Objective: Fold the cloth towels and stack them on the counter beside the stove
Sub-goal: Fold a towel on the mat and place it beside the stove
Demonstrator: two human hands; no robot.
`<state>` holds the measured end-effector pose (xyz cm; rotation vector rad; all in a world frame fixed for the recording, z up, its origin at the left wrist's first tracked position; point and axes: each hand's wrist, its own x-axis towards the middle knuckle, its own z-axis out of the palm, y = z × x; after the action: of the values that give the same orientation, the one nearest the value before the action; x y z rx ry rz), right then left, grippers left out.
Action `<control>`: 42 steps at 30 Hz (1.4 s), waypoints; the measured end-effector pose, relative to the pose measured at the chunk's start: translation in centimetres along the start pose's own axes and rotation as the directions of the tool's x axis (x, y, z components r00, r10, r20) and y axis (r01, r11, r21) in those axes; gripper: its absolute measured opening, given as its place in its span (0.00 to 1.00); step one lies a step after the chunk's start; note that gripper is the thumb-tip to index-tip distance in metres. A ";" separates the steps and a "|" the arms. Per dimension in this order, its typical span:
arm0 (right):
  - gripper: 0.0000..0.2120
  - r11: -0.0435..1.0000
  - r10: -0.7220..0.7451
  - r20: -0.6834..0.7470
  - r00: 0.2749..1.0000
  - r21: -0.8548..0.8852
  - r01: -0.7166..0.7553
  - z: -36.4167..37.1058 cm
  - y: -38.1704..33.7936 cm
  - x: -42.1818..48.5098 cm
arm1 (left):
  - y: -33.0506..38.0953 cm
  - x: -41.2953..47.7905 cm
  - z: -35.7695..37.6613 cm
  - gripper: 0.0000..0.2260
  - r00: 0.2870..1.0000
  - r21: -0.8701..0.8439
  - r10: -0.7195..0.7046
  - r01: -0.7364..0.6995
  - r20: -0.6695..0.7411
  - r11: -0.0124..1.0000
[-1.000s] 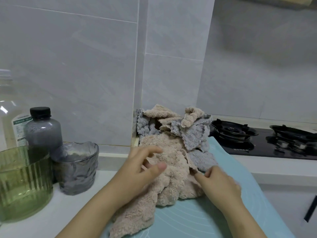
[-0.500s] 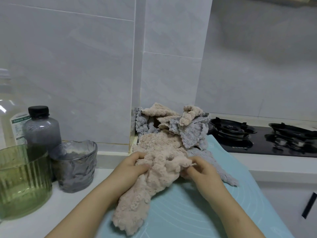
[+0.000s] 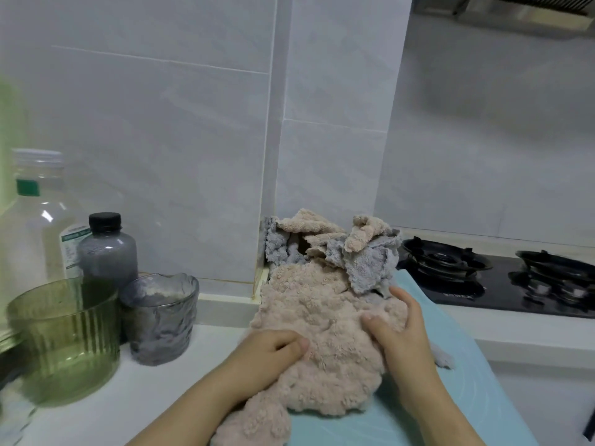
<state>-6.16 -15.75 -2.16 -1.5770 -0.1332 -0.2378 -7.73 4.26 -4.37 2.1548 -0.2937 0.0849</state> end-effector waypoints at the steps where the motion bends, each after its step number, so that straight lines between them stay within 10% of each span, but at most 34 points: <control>1: 0.24 0.995 -0.015 -0.011 1.000 -0.101 0.014 0.1 0.0 -0.2 | 0.0 -0.1 0.0 0.19 1.000 -0.023 -0.005 0.004 -0.031 1.000; 7: 0.23 0.932 0.102 -0.029 0.994 -0.345 -0.106 -1.6 -0.8 -1.4 | 0.0 -1.8 -0.4 0.09 0.986 -0.119 0.018 -0.039 -0.167 0.992; 10: 0.27 0.909 0.215 -0.029 0.976 -0.359 -0.211 -3.8 -2.1 -2.0 | -0.1 -3.7 -1.2 0.22 0.991 -0.071 0.098 -0.105 -0.094 0.992; 14: 0.24 0.860 0.315 0.084 0.945 -0.448 -0.246 -5.7 -4.2 -4.4 | 1.3 -6.3 -2.0 0.26 0.966 0.316 0.111 -0.183 0.233 0.931; 17: 0.25 0.810 0.332 0.118 0.936 -0.544 -0.219 -6.0 -4.2 -5.7 | 2.3 -7.2 -1.9 0.16 0.971 0.512 0.177 -0.235 0.160 0.827; 20: 0.18 0.800 0.305 0.059 0.951 -0.558 -0.222 -6.9 -4.0 -6.3 | 3.6 -7.8 -2.6 0.13 0.986 0.448 0.158 -0.163 0.049 0.879; 26: 0.12 0.581 0.423 0.188 0.886 -0.807 -0.107 -8.1 -4.7 -7.5 | 5.3 -8.3 -3.5 0.08 0.908 0.202 -0.114 0.033 0.404 0.979; 31: 0.14 0.545 0.161 -0.027 0.987 -0.831 -0.112 -7.3 -3.3 -5.3 | 4.4 -4.7 -2.8 0.06 0.996 0.468 -0.045 0.075 -0.075 0.881; 36: 0.22 0.627 0.071 -0.087 0.994 -0.771 -0.113 -5.2 -0.8 -1.0 | 1.8 -1.1 -2.3 0.11 0.886 0.521 -0.074 0.335 -0.458 0.785; 42: 0.07 0.647 0.098 -0.124 0.987 -0.746 -0.158 -3.6 2.1 3.3 | -1.1 0.6 -1.5 0.15 0.842 0.567 -0.080 0.426 -0.533 0.705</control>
<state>-2.75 -19.62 -3.42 -2.4110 0.1682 -0.2536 -6.86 5.95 -4.34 2.7700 0.4145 0.6378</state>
